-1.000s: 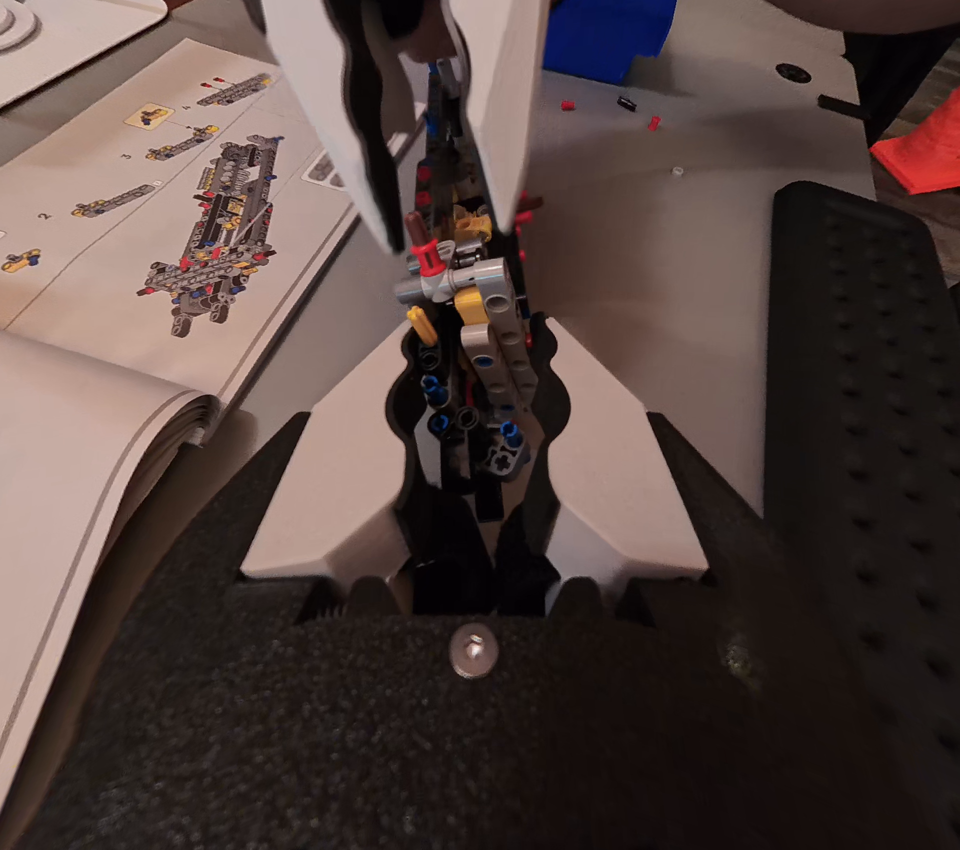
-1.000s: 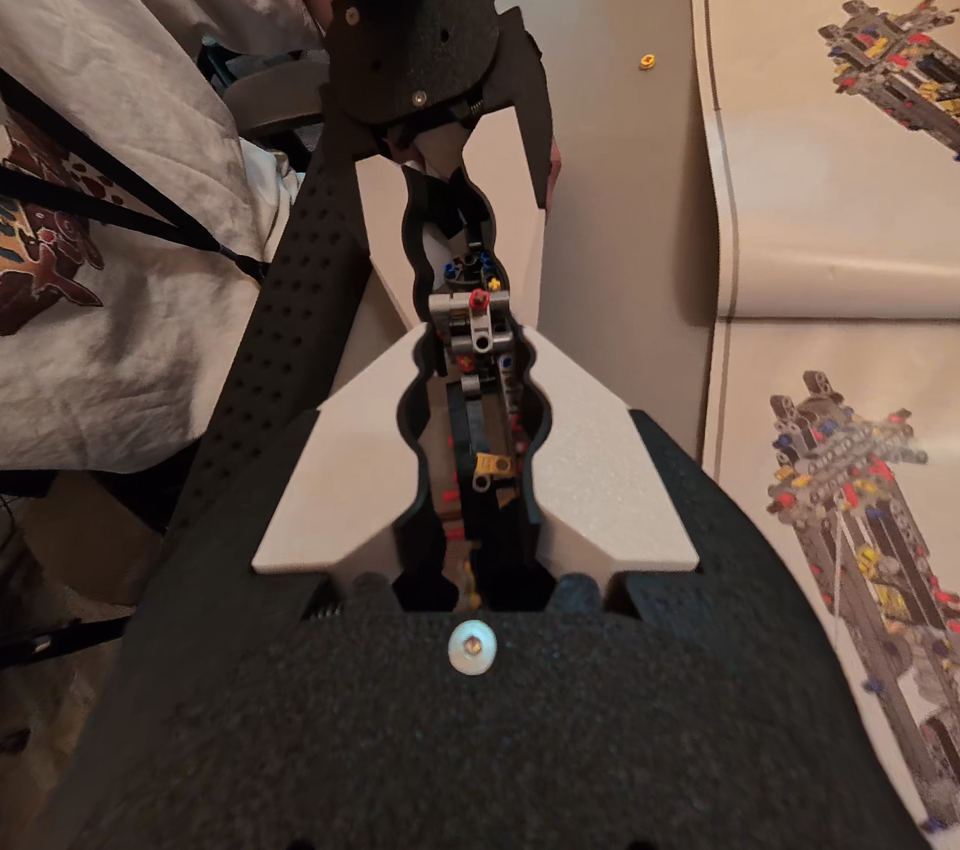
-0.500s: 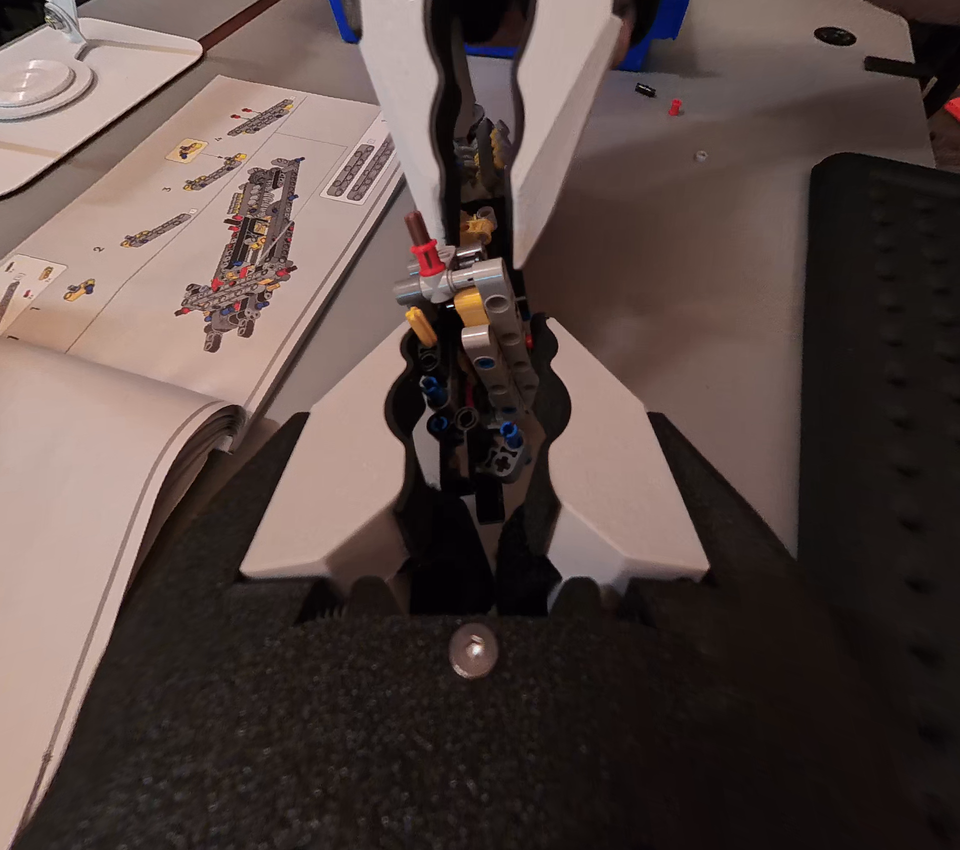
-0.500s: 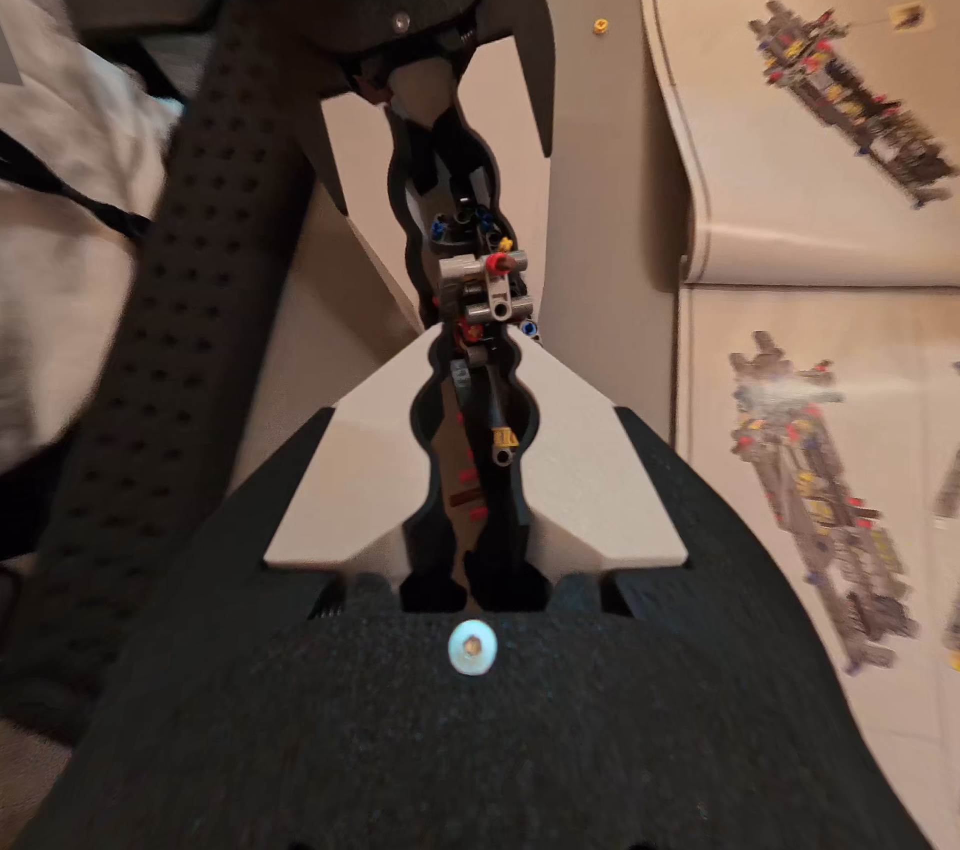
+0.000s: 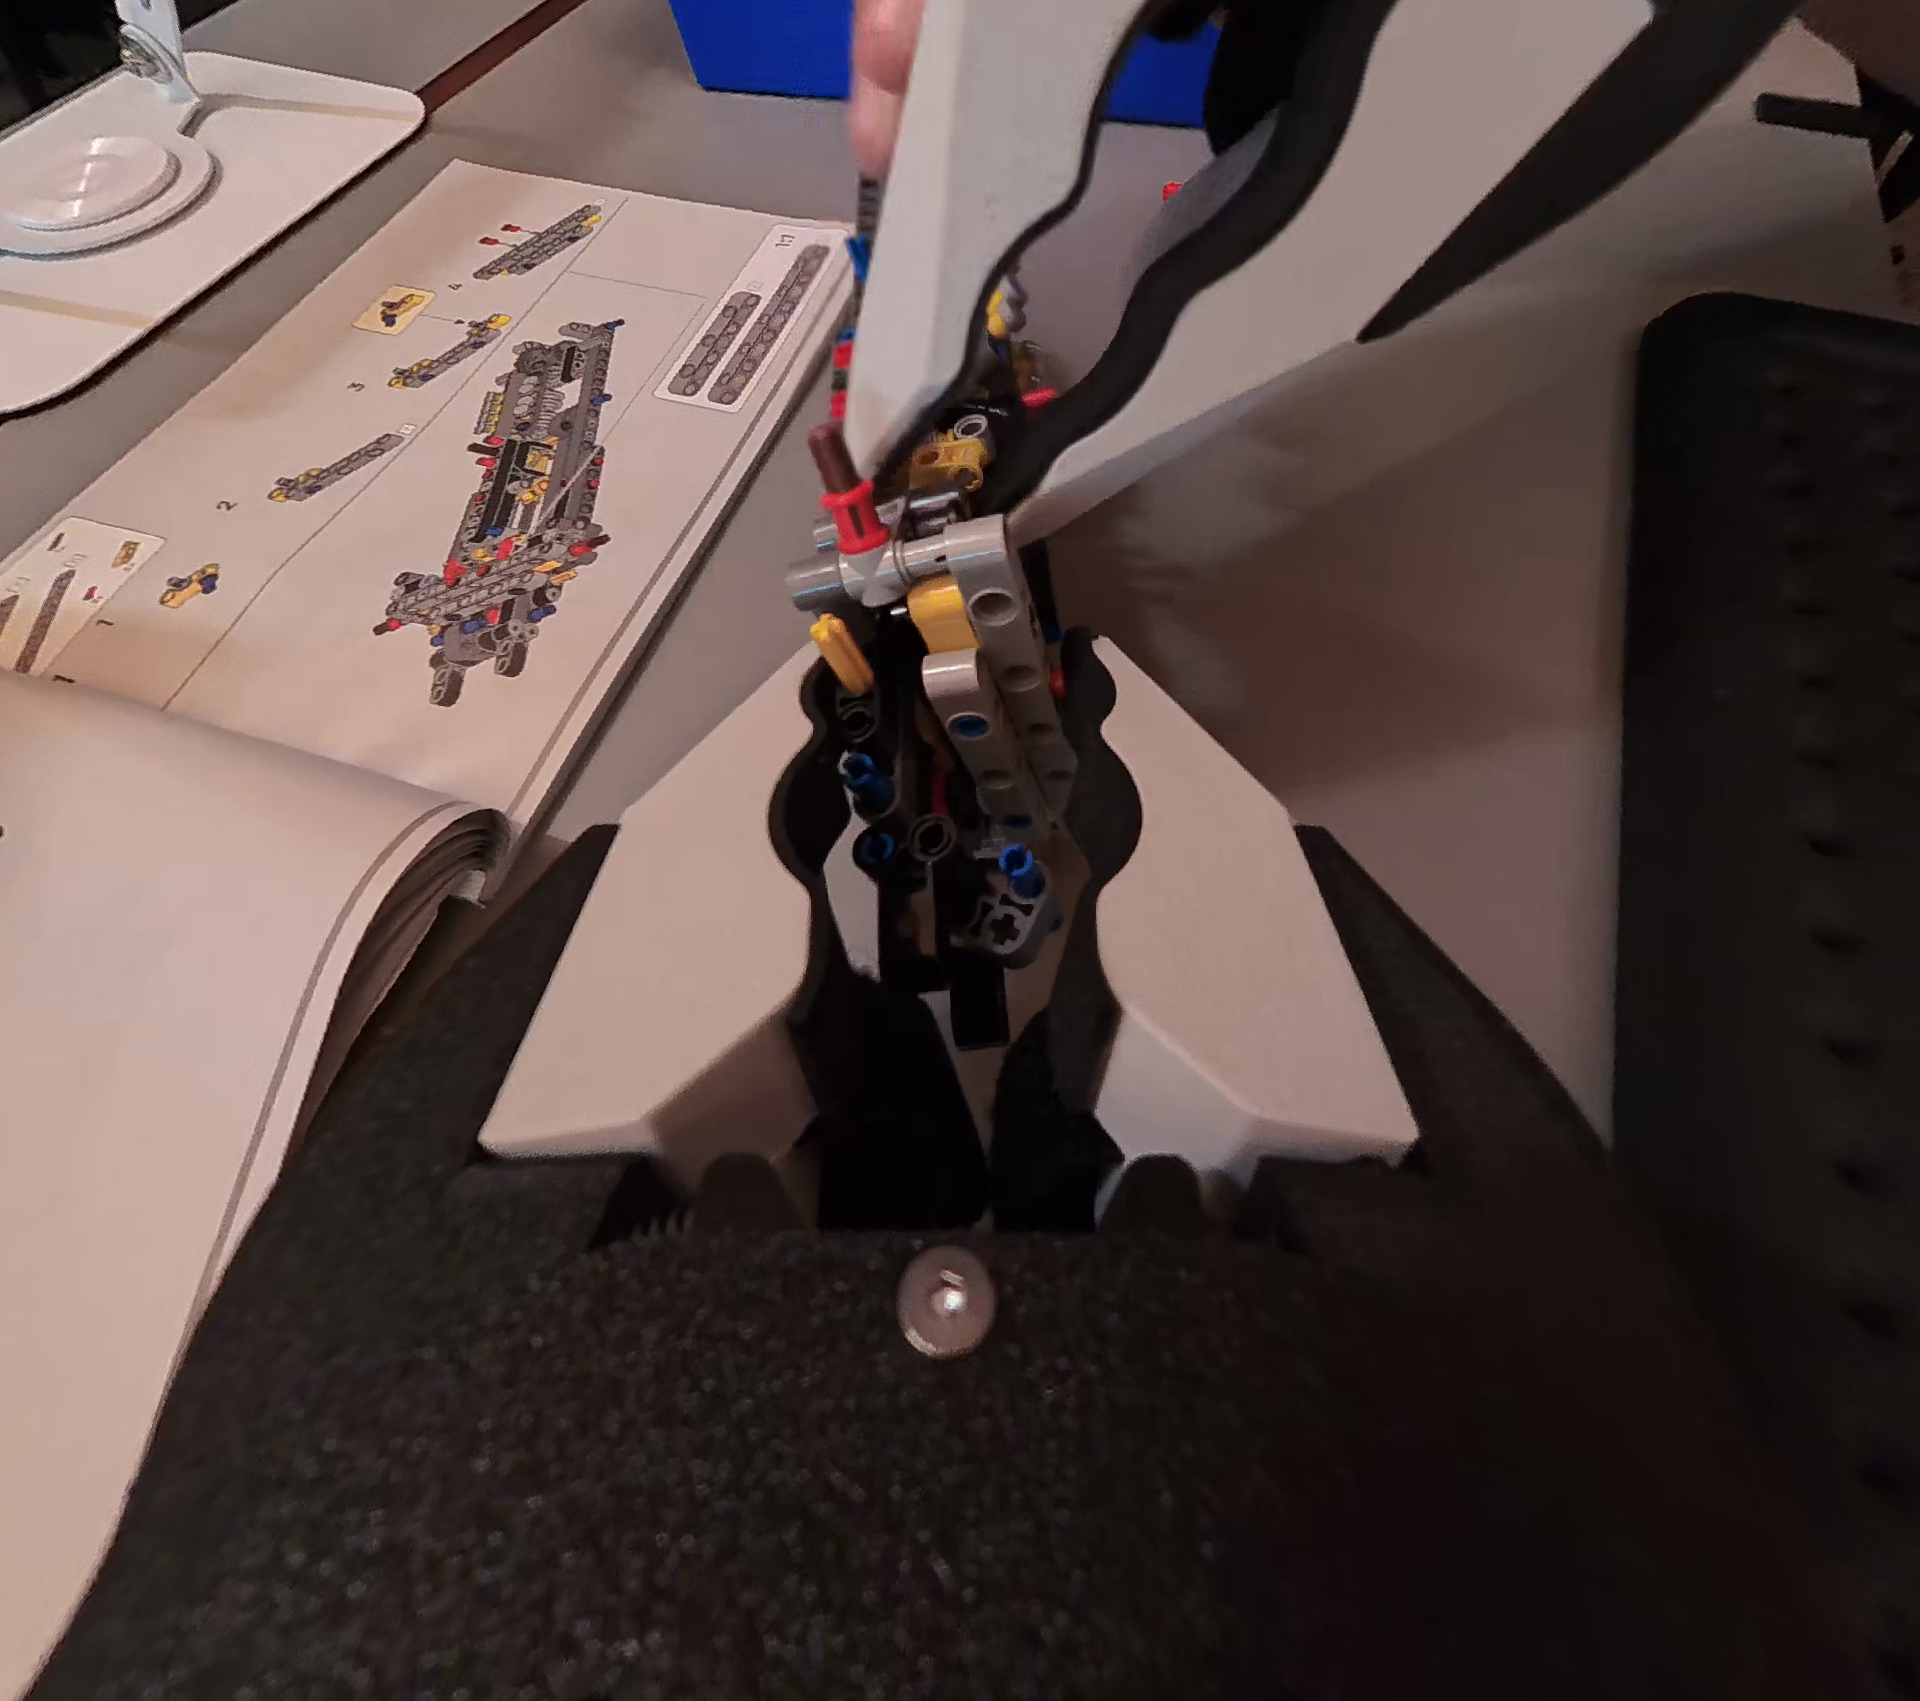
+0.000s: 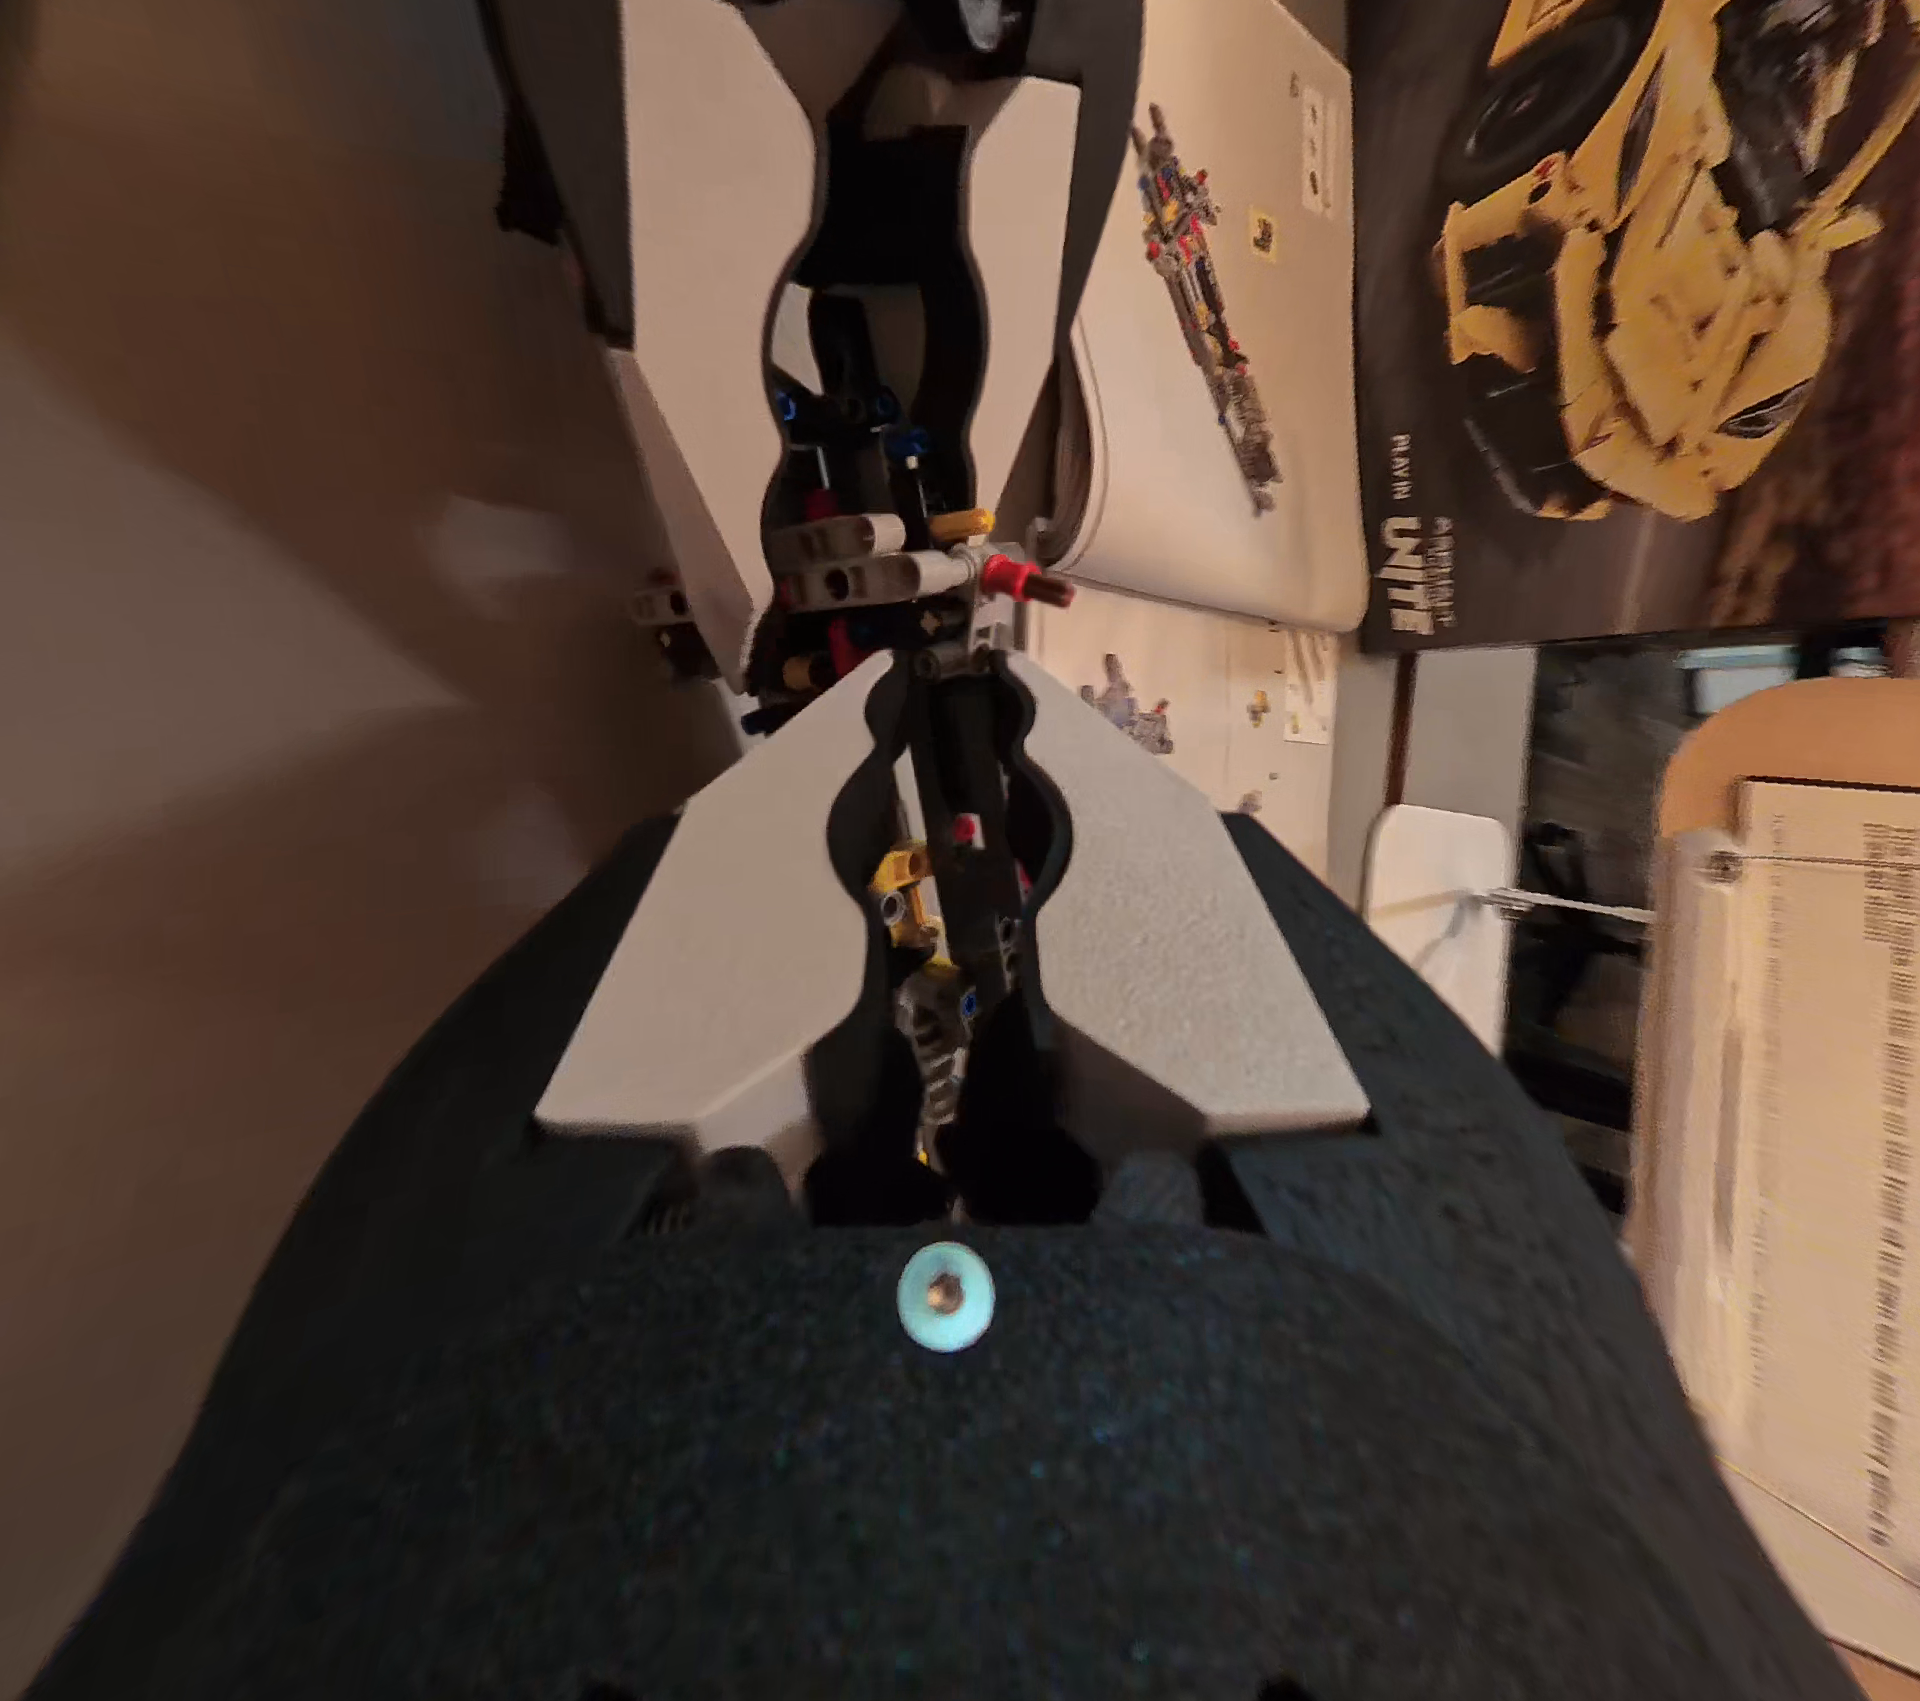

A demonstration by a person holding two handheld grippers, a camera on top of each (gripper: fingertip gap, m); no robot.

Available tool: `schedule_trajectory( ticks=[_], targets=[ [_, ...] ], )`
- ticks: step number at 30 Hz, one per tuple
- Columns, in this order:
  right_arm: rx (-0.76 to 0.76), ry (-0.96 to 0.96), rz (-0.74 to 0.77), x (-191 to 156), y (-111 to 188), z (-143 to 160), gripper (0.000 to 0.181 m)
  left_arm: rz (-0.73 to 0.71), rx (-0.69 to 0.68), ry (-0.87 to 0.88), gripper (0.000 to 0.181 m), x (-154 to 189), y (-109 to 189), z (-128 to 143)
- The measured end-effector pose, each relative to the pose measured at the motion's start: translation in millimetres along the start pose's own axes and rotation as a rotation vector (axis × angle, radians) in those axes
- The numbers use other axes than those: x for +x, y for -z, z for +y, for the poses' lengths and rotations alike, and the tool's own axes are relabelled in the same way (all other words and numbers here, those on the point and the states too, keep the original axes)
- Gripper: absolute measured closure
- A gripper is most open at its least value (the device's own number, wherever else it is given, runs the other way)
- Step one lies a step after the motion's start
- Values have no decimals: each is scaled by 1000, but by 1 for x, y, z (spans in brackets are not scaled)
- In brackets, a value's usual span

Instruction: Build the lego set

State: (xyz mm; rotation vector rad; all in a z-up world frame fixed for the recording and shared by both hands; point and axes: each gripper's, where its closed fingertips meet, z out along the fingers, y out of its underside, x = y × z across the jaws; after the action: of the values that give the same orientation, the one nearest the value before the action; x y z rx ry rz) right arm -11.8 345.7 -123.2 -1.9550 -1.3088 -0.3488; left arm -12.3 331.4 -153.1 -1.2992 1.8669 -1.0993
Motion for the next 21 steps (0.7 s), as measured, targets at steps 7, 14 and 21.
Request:
schedule_trajectory(
  ticks=[7,14,21],
  targets=[
    [-92,225,188,5,5,-1,172,3,9,2,144,-1,1,-1],
    [-82,86,161,8,9,6,154,-8,10,-21,145,2,0,-2],
    [184,-388,-370,-9,16,-13,121,-22,9,-46,145,3,0,-2]
  ],
)
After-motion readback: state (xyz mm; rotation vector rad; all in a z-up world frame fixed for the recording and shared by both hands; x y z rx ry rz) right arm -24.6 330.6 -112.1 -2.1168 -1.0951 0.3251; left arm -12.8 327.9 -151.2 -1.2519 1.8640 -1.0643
